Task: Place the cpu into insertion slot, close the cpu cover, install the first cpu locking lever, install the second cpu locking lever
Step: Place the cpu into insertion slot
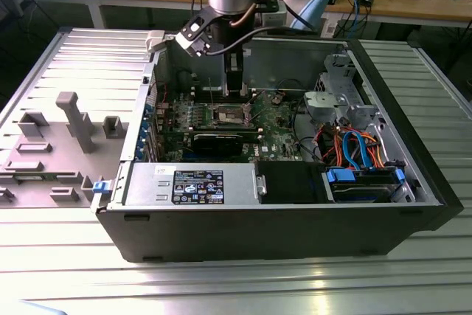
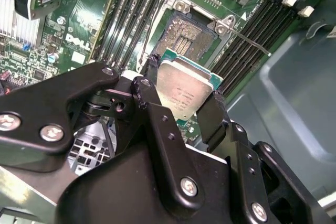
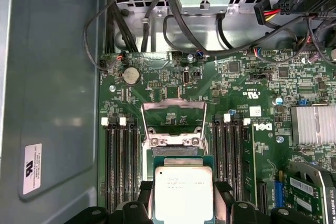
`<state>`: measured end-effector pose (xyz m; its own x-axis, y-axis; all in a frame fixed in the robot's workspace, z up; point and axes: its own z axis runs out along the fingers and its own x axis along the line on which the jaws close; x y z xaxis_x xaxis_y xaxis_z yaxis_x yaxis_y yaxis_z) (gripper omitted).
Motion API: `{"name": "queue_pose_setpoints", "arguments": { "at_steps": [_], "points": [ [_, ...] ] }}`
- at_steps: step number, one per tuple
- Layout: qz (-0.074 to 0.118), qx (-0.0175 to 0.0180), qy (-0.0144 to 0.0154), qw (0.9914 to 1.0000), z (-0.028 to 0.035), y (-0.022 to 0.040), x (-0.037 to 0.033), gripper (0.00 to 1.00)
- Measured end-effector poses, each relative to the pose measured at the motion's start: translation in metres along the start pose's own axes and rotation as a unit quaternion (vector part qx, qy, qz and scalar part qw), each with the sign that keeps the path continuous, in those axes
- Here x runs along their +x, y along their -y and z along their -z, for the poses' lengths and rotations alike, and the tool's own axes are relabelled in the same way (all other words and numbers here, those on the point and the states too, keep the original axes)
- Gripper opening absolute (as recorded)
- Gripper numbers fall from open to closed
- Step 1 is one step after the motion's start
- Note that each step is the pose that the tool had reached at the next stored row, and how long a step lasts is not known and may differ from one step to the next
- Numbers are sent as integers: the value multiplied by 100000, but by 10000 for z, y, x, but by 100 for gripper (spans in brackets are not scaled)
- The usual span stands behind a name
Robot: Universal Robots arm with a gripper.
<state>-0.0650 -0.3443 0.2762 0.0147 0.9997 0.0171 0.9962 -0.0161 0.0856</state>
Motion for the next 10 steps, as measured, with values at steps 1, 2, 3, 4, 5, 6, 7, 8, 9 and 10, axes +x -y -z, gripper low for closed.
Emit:
{"name": "queue_pose_setpoints", "arguments": {
  "at_steps": [1,2,3,4,5,6,7,8,9,10],
  "points": [
    [21,0,3,100000,-23,4,-1,54],
    [27,-1,0,100000,-36,6,-1,54],
    [31,-1,2,100000,-48,9,-1,54],
    [32,-2,1,100000,-58,10,-2,54],
    [36,5,12,100000,-62,11,-2,54],
    [37,9,16,100000,-62,11,-2,54],
    [36,9,15,100000,-62,11,-2,54],
    [33,4,4,100000,-67,11,-2,54],
    [33,4,5,100000,-70,11,-2,54],
    [34,2,1,100000,-72,11,-2,54]
  ]
}}
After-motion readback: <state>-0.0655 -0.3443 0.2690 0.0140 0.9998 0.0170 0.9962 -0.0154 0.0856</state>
